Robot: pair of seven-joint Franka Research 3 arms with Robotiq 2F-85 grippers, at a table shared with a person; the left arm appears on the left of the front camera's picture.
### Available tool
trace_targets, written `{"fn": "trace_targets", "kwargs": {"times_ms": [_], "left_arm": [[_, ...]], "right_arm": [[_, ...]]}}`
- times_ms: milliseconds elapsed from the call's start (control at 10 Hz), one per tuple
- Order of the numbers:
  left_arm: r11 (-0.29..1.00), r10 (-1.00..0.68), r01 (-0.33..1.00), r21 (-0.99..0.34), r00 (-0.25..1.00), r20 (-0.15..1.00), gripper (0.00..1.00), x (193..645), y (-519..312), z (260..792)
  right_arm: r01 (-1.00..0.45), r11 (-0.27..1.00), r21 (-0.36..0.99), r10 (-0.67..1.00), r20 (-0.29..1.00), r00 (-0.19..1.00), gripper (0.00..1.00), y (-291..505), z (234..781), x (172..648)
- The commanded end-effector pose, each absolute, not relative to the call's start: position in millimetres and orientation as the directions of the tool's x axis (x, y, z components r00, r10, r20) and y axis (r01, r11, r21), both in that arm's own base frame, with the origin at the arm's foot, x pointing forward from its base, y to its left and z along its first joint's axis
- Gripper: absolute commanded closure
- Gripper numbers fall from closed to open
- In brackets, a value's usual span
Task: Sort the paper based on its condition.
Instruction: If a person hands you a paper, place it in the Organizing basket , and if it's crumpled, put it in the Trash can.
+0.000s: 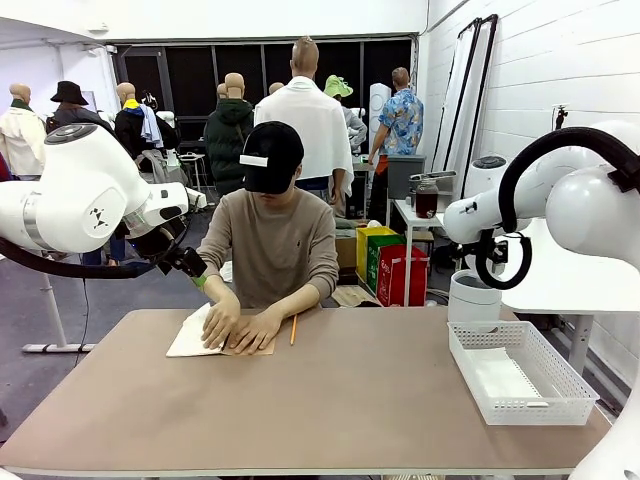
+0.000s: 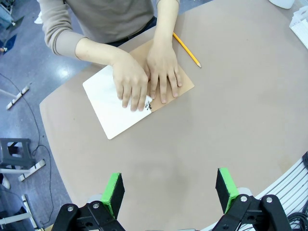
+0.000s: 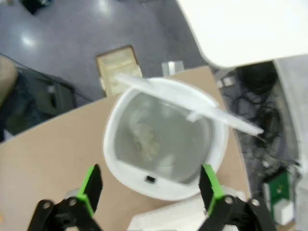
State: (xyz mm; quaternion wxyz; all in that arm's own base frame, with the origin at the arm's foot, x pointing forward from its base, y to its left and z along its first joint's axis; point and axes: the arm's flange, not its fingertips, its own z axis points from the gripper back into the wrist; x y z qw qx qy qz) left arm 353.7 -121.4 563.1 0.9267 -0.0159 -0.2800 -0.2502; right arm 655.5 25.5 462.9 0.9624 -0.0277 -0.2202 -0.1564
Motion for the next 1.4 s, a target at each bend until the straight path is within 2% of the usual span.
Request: {"fn": "trace_targets", "kwargs": {"times_ms": [0,300,500,700,1300], "left_arm": [[0.873,-0.457,0.474,0.113,0.717,0.526,0.00,353,-120,563],[0.873,-0.457,0.474,0.113,0.717,0.526,0.00,353,-120,563],[0.873,-0.457,0.474,0.113,0.717,0.526,0.00,353,-120,563],[0.873,-0.457,0.474,0.113,0.717,0.526,0.00,353,-120,563],[0.873,-0.457,0.474,0.113,0.717,0.526,0.00,353,-120,563]], "right_arm": [[0.148,0.987,0.061,-0.159,0.435,0.886,0.00,60,474,628],[-0.154,0.984,0.085,0.093,0.492,0.866,0.00,100,492,583],[-0.398,0.909,0.124,0.282,0.519,0.807,0.00,114,501,546],[-0.524,0.839,0.149,0.383,0.523,0.762,0.00,120,501,529],[-0.507,0.852,0.128,0.368,0.543,0.755,0.00,142,508,530]]}}
